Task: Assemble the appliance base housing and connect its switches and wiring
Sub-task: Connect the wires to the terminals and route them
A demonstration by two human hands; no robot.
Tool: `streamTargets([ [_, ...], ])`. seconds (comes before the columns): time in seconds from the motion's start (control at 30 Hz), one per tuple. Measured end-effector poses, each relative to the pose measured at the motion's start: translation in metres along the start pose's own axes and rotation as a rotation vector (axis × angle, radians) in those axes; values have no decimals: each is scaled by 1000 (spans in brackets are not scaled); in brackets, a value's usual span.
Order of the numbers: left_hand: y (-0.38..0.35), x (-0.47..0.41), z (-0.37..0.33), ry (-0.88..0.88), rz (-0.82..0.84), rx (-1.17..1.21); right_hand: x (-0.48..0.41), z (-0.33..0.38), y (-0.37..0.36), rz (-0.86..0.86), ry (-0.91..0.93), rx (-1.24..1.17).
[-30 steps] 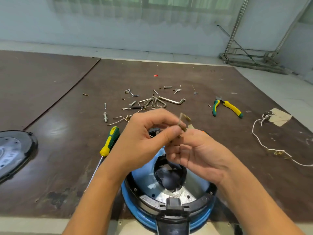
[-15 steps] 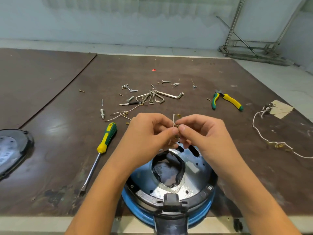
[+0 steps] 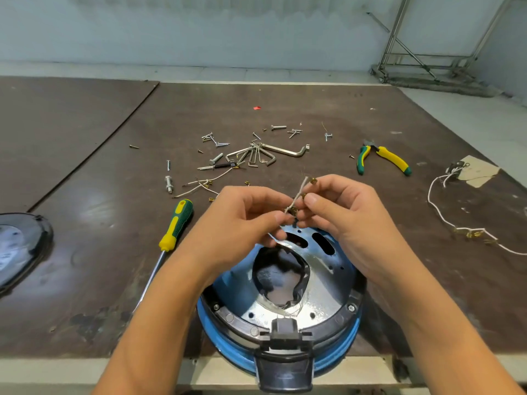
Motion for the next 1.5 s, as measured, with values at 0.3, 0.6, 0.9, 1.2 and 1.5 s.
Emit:
streamTargets([
  [0.3,8,-1,-13,-161,-151,-668,7,17,11,55,223,816],
  [0.6,-6,-7,-2,-99,-14,-975,-6,14,11,-25,302,1094],
  [0.9,-4,-15,6,-52,-37,-1143,-23,-13,-5,229,175,1157],
  [1.2,-6,-22,7,7,-46,-1240,-36,-23,-12,343,126,1218],
  [1.5,-5,-21,6,69,-61,-1184,-36,-25,-9,304,138,1157],
])
Point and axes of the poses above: each hand's wrist, its own x-axis away from the middle knuckle, its own y-axis out of the back of the hand, z = x × y, the point moved 8 cm from there along -x, towards the middle knuckle, and after that the axes turned 15 degrees about x, right-handed, at the moved point
